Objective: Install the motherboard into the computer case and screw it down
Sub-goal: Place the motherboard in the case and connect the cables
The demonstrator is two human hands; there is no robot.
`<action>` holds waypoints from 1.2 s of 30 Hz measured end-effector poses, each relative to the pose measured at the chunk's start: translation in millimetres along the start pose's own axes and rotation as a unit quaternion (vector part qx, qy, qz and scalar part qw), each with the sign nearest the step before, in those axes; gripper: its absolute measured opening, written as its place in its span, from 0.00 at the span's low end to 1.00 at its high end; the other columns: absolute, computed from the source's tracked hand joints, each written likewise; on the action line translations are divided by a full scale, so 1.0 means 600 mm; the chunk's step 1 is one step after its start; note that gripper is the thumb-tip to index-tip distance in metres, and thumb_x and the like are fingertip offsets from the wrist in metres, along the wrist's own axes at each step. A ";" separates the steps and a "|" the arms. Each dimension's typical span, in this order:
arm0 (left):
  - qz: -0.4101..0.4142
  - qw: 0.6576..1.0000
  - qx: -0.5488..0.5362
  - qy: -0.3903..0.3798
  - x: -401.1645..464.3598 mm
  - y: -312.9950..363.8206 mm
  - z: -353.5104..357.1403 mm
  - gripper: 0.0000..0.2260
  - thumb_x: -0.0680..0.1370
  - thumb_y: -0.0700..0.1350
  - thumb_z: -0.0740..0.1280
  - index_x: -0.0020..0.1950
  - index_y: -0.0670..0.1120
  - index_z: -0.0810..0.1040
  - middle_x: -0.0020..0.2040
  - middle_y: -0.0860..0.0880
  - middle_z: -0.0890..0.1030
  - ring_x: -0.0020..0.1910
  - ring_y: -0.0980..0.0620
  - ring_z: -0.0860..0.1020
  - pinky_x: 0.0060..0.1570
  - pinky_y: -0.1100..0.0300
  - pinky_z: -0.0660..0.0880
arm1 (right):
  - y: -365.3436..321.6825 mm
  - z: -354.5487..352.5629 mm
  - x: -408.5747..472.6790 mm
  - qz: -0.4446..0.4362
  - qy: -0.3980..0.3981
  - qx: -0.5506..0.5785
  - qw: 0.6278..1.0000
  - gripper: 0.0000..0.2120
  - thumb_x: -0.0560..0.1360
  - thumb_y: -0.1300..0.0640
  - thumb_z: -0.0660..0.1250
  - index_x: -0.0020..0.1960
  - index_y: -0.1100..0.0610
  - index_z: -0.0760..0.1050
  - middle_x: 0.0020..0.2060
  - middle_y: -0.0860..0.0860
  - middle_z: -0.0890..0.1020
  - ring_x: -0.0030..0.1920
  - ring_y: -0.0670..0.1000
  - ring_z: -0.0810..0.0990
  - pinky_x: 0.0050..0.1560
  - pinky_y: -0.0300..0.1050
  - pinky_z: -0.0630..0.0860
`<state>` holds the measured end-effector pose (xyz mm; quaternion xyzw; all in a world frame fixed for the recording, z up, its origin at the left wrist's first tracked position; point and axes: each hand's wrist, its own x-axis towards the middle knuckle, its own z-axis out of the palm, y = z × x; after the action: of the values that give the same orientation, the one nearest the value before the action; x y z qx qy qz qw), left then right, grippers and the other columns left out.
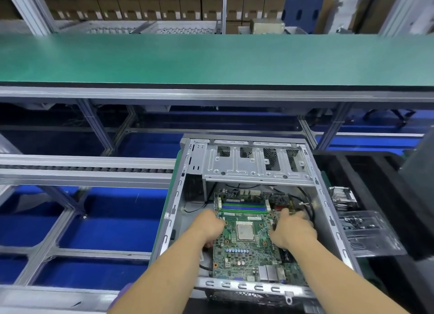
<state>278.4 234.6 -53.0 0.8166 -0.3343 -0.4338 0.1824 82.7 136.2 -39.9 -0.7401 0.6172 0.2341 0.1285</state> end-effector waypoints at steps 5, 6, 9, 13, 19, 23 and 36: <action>-0.004 1.000 0.000 0.001 0.003 -0.002 0.001 0.19 0.81 0.45 0.59 0.68 0.36 0.69 0.32 0.46 0.74 0.24 0.50 0.75 0.24 0.63 0.71 | 0.004 0.002 0.003 0.006 -0.013 0.037 0.999 0.32 0.80 0.43 0.61 0.76 0.59 0.56 0.69 0.67 0.67 0.63 0.63 0.75 0.57 0.53 0.77; -0.004 1.000 0.002 0.001 0.003 -0.003 0.001 0.19 0.81 0.45 0.59 0.68 0.36 0.70 0.31 0.47 0.73 0.23 0.50 0.75 0.24 0.63 0.71 | 0.006 0.001 0.003 0.002 -0.012 0.037 0.999 0.32 0.80 0.42 0.61 0.76 0.60 0.56 0.69 0.67 0.68 0.62 0.62 0.76 0.56 0.52 0.77; 0.007 1.000 0.005 0.007 0.006 -0.003 0.002 0.15 0.80 0.45 0.60 0.63 0.37 0.73 0.30 0.48 0.72 0.24 0.51 0.73 0.24 0.64 0.69 | 0.007 0.002 0.003 -0.009 0.004 0.026 1.000 0.32 0.81 0.42 0.60 0.75 0.61 0.58 0.66 0.67 0.70 0.59 0.60 0.78 0.53 0.50 0.79; 0.017 0.999 0.021 0.028 0.008 -0.008 0.004 0.06 0.80 0.44 0.62 0.45 0.44 0.72 0.31 0.49 0.68 0.28 0.52 0.68 0.27 0.62 0.64 | 0.009 0.001 0.000 -0.006 -0.002 0.021 1.000 0.37 0.78 0.38 0.62 0.76 0.60 0.55 0.65 0.66 0.72 0.58 0.59 0.79 0.51 0.49 0.79; 0.014 0.999 0.033 0.032 0.012 -0.007 0.004 0.12 0.79 0.44 0.61 0.37 0.45 0.66 0.29 0.50 0.64 0.27 0.52 0.64 0.29 0.60 0.60 | 0.014 0.009 0.005 -0.012 -0.018 0.037 0.999 0.41 0.77 0.37 0.63 0.77 0.62 0.52 0.63 0.60 0.76 0.53 0.57 0.78 0.46 0.46 0.76; 0.002 0.999 0.010 0.033 0.014 -0.006 0.004 0.22 0.79 0.46 0.61 0.62 0.28 0.71 0.27 0.51 0.63 0.21 0.55 0.62 0.21 0.66 0.57 | 0.017 0.011 0.013 -0.001 -0.004 0.052 0.999 0.39 0.77 0.35 0.62 0.75 0.62 0.56 0.64 0.63 0.74 0.57 0.59 0.79 0.49 0.48 0.77; 0.015 0.999 -0.024 -0.016 0.002 0.008 0.000 0.17 0.79 0.46 0.60 0.65 0.38 0.70 0.41 0.46 0.75 0.36 0.53 0.73 0.34 0.59 0.63 | 0.007 0.009 0.015 0.003 0.050 0.029 0.998 0.32 0.80 0.36 0.59 0.70 0.60 0.57 0.63 0.67 0.70 0.56 0.61 0.77 0.46 0.49 0.75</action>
<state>277.2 230.0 -50.8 0.8000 -0.3383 -0.4521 0.2031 78.5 130.1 -48.4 -0.7447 0.6318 0.1792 0.1186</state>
